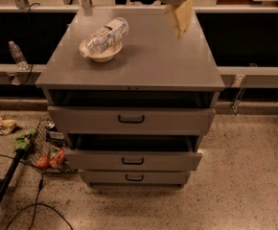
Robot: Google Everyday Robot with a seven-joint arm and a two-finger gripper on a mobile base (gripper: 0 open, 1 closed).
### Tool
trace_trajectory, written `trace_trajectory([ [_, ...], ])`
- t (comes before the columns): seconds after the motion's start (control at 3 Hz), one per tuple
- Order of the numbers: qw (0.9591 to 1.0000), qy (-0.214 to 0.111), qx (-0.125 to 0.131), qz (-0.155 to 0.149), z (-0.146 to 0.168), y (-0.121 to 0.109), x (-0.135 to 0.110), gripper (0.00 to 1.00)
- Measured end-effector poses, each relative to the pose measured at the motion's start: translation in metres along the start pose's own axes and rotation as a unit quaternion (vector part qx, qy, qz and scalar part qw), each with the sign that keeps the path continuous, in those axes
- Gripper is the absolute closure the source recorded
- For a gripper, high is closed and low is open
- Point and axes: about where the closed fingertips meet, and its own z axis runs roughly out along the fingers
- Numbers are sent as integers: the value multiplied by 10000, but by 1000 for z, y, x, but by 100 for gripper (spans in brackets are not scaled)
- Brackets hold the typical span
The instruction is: Pick blue plastic bottle from paper bowl and place on counter
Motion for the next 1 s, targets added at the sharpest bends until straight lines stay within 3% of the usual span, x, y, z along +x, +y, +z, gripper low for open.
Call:
trace_trajectory([
  [0.33, 9981, -24, 488, -384, 36, -25, 11, 0],
  [1.0, 9978, 2, 521, -420, 33, -27, 11, 0],
])
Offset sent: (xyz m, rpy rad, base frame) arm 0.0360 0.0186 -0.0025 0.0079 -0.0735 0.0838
